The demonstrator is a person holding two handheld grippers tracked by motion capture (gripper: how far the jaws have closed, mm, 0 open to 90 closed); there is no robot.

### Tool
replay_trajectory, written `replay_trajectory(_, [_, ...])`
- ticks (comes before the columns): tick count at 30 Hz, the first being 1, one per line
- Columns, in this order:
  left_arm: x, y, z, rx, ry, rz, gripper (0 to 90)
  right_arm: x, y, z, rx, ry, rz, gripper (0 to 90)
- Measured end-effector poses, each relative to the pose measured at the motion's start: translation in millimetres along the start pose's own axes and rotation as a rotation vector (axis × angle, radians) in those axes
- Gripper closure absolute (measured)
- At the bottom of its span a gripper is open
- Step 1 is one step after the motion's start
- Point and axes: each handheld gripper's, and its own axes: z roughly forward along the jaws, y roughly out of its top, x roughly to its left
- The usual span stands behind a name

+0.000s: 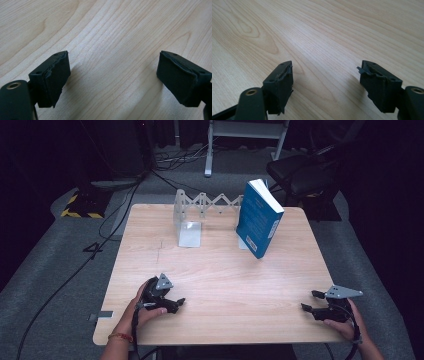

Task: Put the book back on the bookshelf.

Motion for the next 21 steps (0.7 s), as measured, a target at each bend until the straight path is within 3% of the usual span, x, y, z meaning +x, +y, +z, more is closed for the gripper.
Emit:
replay_trajectory(3, [0.0,0.0,0.0,0.0,0.0,0.0,12.2,-2.2,-1.9,-0.6,0.001,-0.006,0.03,24.7])
replay_trajectory(21, [-1.6,-0.4,0.0,-0.002,0.006,-0.012,12.2,-2.2,-2.2,-0.6,0.001,-0.007,0.032,24.4])
